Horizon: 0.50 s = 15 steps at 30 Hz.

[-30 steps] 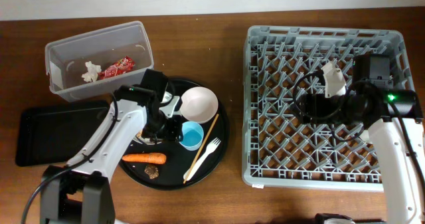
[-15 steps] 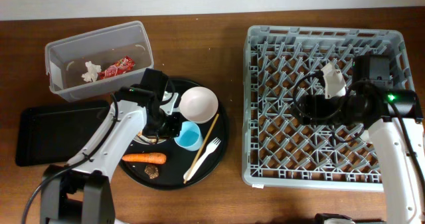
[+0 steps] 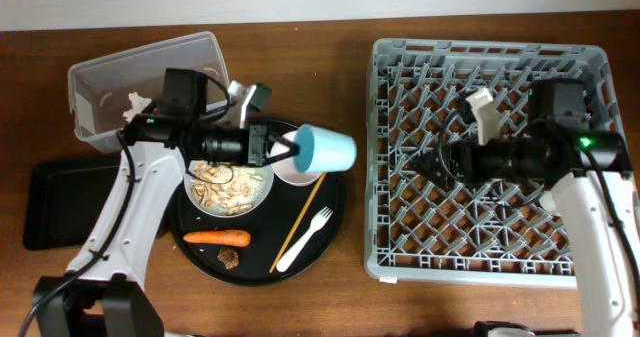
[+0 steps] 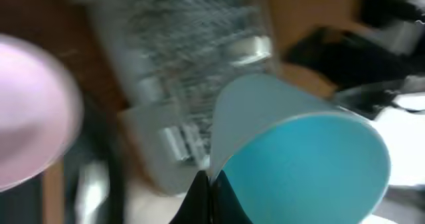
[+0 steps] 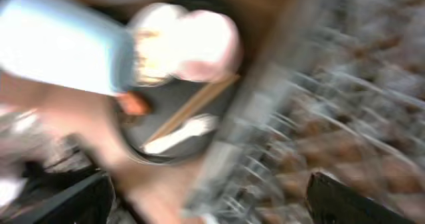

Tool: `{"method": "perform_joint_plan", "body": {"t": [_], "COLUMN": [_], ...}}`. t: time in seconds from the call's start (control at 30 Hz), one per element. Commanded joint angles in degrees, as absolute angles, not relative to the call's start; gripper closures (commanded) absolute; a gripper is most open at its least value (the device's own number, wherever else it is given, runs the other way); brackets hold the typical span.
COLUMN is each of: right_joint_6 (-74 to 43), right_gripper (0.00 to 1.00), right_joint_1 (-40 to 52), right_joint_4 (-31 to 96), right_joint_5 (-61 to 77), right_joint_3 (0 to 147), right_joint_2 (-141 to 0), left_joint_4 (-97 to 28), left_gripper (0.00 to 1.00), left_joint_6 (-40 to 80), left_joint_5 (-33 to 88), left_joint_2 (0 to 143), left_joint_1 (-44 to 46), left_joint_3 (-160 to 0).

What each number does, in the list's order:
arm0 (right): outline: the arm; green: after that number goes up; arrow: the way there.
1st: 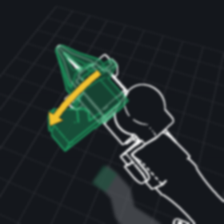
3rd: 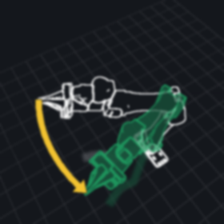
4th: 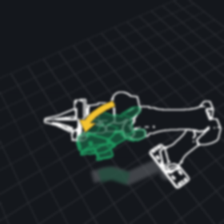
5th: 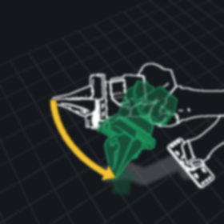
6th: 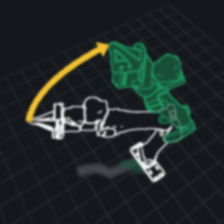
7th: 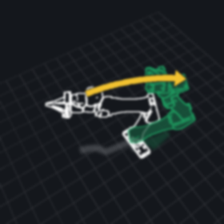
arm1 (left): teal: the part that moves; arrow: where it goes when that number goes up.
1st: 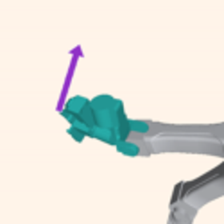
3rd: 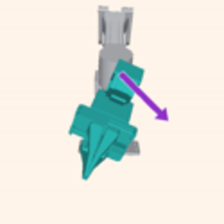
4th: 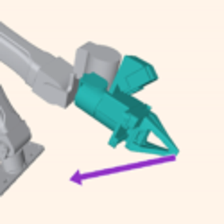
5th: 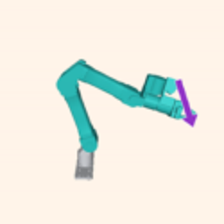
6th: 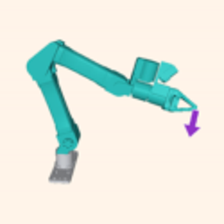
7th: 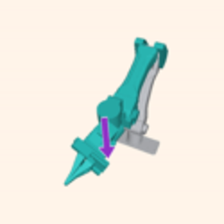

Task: Sort waste into correct bins and load items into the dishwasher rack
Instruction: 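Hand the blue cup from the left gripper to the right gripper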

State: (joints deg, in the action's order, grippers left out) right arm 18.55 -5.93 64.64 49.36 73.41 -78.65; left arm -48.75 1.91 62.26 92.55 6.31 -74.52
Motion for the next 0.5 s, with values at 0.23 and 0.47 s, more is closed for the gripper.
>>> {"method": "perform_joint_plan", "body": {"t": [0.23, 0.47], "right_joint_6": [31.09, 31.09], "right_gripper": [0.06, 0.48], "right_joint_1": [6.63, 8.03], "right_joint_4": [58.85, 57.8], "right_joint_5": [77.47, 80.86], "right_joint_3": [74.15, 74.17], "right_joint_2": [-82.13, -82.13], "left_joint_4": [-46.92, -46.92], "left_gripper": [1.0, 1.0], "left_joint_6": [0.19, 0.19], "left_joint_5": [83.55, 83.35], "left_joint_2": [91.96, 91.96], "left_joint_1": [11.16, 11.46], "left_joint_3": [-75.26, -75.26]}}
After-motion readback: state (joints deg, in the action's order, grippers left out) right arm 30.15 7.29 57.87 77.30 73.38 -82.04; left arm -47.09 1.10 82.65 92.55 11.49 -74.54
